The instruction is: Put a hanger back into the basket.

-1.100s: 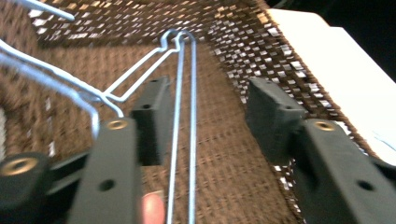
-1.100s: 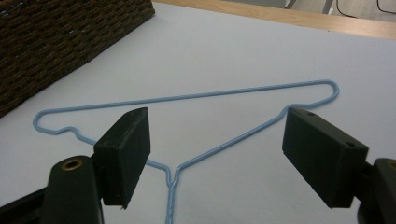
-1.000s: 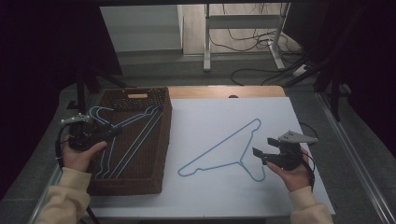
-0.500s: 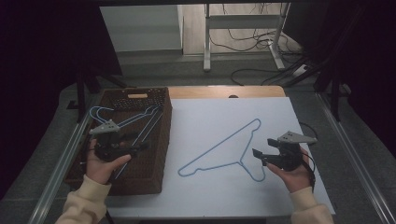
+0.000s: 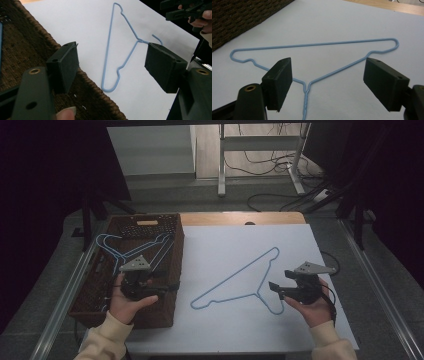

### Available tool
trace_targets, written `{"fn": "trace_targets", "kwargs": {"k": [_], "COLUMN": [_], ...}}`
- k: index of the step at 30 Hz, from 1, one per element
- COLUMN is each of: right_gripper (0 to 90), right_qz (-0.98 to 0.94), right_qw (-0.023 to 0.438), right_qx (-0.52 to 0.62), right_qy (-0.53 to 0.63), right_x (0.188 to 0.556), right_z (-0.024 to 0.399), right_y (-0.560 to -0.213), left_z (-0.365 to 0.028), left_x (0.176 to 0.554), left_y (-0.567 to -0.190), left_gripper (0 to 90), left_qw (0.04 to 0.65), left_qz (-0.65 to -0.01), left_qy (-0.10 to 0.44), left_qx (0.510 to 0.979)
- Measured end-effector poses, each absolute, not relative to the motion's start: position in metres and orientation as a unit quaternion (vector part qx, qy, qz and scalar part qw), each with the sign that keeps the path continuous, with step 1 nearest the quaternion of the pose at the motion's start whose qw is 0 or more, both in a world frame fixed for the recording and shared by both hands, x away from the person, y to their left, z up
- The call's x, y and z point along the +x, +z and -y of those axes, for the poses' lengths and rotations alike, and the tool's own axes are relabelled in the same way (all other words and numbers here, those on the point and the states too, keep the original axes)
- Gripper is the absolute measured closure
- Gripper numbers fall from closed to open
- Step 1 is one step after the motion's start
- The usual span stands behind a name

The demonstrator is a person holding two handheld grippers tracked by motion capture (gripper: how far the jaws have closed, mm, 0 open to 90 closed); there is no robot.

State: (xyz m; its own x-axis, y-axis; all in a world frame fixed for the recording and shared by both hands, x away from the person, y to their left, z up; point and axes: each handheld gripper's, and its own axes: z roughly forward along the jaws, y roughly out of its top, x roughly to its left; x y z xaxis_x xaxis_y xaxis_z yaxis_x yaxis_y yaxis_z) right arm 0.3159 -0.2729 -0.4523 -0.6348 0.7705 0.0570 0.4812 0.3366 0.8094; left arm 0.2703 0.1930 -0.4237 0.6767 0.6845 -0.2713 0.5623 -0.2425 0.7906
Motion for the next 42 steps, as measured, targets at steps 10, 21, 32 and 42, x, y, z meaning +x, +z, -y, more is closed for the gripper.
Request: {"fn": "trace_targets", "kwargs": {"k": [10,21,32,42], "right_gripper": [24.1,24.1,23.5,36.3], "right_qz": [-0.808,-0.827,-0.851,-0.873], "right_qw": [0.171,0.148,0.12,0.102], "right_qx": [0.391,0.399,0.408,0.406], "right_qy": [0.407,0.368,0.309,0.249], "right_x": [0.313,0.311,0.314,0.319], "right_z": [0.27,0.261,0.249,0.231], "right_y": [-0.449,-0.452,-0.462,-0.473], "left_z": [-0.191,-0.193,-0.19,-0.192], "left_x": [0.27,0.272,0.272,0.272], "left_y": [-0.424,-0.426,-0.429,-0.431], "left_gripper": [27.0,27.0,27.0,27.1], "left_qw": [0.468,0.468,0.461,0.461], "left_qz": [-0.394,-0.395,-0.393,-0.396], "left_qy": [0.064,0.059,0.056,0.055], "left_qx": [0.788,0.789,0.794,0.793]}}
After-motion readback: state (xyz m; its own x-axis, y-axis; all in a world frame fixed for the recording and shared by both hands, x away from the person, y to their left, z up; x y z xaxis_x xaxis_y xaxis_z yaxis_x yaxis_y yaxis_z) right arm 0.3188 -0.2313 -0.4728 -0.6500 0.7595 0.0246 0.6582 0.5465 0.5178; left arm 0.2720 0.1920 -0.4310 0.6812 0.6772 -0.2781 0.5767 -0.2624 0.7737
